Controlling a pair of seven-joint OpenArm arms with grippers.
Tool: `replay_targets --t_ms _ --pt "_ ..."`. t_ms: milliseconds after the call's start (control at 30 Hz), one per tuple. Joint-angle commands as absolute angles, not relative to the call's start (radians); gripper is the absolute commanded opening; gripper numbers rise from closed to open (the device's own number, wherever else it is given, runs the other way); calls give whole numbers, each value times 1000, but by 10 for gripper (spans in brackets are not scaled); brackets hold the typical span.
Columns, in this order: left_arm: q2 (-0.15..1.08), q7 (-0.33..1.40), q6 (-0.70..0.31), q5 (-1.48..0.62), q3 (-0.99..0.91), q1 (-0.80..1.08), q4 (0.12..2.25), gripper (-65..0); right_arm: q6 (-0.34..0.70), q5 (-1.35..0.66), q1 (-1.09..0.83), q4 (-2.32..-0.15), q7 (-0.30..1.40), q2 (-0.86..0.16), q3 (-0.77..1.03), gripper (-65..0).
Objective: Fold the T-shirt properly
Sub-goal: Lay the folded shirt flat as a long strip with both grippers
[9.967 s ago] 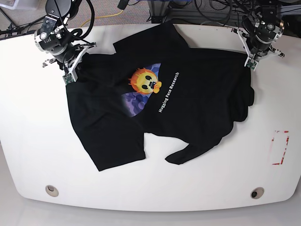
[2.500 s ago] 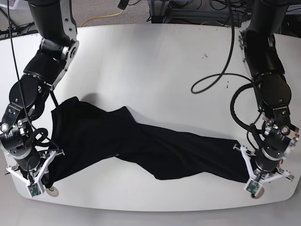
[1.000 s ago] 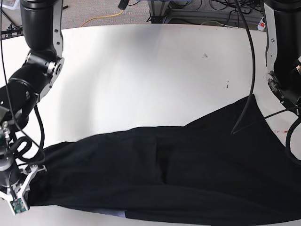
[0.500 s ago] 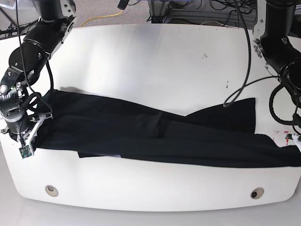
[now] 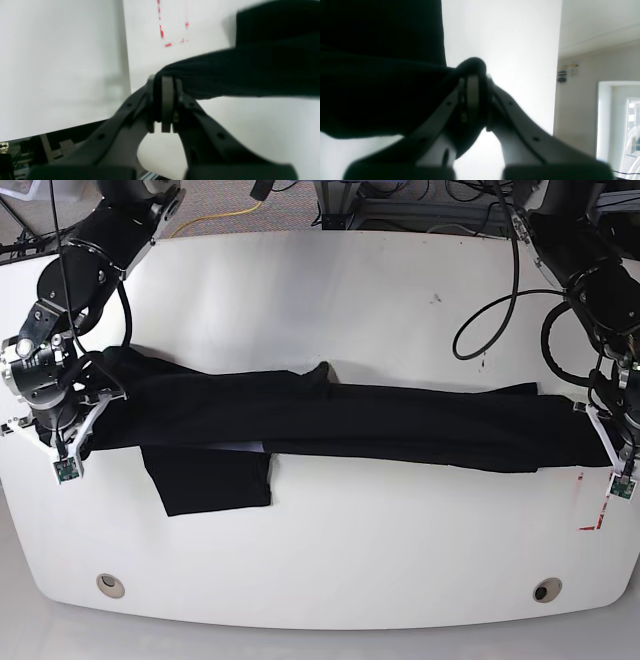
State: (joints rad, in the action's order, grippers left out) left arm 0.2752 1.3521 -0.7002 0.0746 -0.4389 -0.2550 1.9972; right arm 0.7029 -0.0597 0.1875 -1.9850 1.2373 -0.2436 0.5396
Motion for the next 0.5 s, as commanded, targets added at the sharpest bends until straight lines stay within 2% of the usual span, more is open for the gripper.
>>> replay_targets --t_ms 0,133,467 --pt "291 1340 -698 84 -430 -289 2009 -650 698 -56 240 -1965 1216 -260 495 -650" --pt "289 1340 -698 88 -351 -321 1998 -650 698 -56 317 -1890 1216 -260 469 -650" --pt "257 1222 -698 85 -338 -461 1933 -650 698 -54 607 -1573 1210 -295 409 -650"
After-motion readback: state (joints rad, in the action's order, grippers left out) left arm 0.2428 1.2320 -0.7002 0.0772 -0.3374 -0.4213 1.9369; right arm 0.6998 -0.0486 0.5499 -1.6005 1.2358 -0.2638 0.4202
